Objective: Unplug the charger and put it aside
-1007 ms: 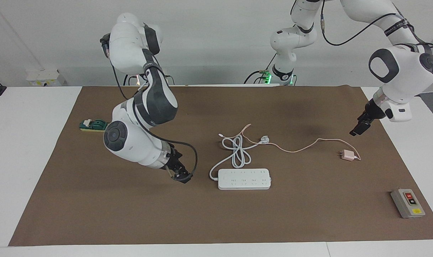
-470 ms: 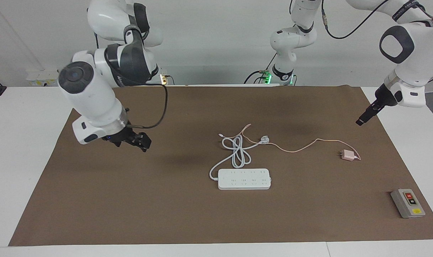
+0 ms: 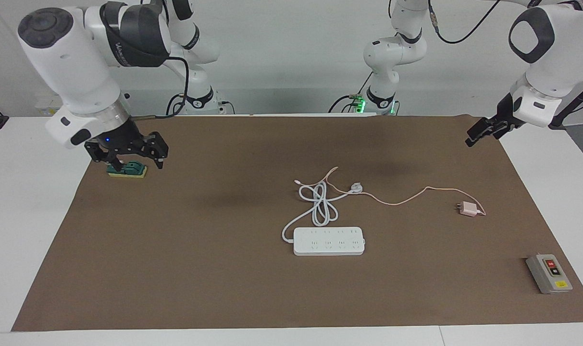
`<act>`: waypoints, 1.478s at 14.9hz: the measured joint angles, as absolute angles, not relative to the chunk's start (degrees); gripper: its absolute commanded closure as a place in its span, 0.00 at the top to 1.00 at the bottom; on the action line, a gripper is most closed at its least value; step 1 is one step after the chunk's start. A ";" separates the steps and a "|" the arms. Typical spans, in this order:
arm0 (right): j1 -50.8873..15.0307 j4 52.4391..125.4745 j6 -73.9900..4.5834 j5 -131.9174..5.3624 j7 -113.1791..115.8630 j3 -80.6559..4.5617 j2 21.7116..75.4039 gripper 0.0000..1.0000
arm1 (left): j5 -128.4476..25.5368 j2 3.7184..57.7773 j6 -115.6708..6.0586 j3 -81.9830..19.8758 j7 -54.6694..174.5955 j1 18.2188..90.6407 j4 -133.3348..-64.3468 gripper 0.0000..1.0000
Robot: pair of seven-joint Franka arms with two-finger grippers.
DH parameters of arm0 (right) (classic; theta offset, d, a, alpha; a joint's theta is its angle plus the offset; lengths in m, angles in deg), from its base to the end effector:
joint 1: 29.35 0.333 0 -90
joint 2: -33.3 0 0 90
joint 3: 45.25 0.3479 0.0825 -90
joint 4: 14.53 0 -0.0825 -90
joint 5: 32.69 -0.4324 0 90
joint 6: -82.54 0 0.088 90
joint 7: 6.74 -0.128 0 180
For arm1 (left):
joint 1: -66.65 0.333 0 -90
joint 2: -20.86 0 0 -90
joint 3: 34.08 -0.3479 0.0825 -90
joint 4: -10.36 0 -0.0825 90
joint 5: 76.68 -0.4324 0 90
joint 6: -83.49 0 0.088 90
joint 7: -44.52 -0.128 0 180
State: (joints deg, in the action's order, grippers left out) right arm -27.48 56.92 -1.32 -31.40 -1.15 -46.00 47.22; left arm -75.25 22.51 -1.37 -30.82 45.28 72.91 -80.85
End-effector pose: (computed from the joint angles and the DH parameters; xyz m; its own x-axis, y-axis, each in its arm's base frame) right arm 0.6726 0.0113 0.6378 0.9930 0.1147 -0.0287 0.1154 -0.9931 0.0229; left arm 0.5971 0.0284 0.6003 0.9882 0.0626 -0.1394 0.0667 -0.9975 0.0247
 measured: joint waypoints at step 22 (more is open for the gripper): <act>-30.47 84.02 -8.09 -29.85 -2.70 -45.44 27.34 1.00 | -75.25 18.28 -5.73 -30.42 44.48 67.07 -85.67 1.00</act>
State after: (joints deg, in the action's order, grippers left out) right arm -30.47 84.02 -8.09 -29.85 -2.70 -45.44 27.34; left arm -75.25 18.28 -5.73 -30.42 44.48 67.07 -85.67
